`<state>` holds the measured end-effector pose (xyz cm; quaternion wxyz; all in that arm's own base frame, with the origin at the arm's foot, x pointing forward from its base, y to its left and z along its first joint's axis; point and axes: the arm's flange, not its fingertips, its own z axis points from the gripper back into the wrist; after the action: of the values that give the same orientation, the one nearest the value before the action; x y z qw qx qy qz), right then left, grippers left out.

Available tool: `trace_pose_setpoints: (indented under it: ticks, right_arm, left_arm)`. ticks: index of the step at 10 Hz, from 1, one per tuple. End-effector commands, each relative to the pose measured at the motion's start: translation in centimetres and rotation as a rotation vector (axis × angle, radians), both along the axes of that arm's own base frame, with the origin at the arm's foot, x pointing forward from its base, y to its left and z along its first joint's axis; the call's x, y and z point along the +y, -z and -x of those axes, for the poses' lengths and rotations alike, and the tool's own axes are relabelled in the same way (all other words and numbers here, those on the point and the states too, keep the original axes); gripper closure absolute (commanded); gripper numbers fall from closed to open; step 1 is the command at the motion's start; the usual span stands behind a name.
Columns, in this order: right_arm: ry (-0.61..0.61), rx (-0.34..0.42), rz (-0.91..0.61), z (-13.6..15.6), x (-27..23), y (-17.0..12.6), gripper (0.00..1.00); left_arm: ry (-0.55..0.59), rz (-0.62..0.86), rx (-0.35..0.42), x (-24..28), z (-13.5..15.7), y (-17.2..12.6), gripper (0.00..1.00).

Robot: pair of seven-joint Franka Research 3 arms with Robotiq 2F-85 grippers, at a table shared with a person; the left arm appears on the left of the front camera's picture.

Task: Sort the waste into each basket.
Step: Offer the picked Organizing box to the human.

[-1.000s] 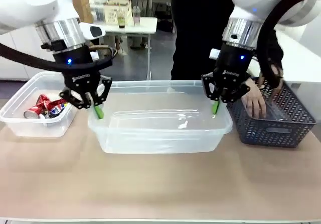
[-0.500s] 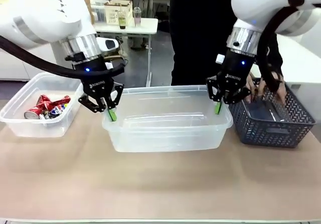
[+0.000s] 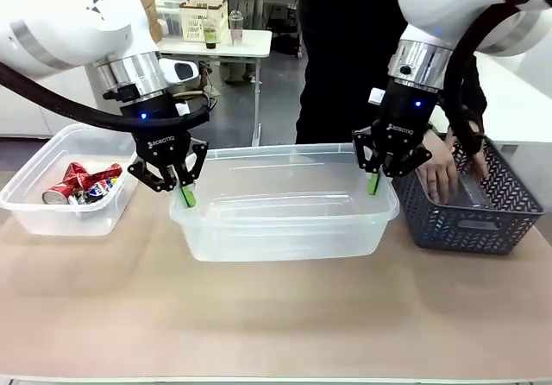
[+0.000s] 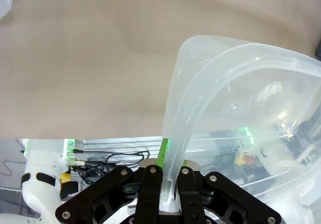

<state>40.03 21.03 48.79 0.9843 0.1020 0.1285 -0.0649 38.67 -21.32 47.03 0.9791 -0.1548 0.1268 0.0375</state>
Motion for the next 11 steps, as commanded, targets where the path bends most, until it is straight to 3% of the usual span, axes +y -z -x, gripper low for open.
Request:
trace_pose_setpoints:
  ticks: [1, 11]
  right_arm:
    - [0.013, -0.004, 0.000, 0.08, -0.04, -0.24, 1.00]
    - [0.013, -0.004, 0.000, 0.08, -0.04, -0.24, 1.00]
  left_arm:
    - [-0.023, 0.007, -0.001, 0.35, 0.12, -0.17, 1.00]
    - [-0.023, 0.007, -0.001, 0.35, 0.12, -0.17, 1.00]
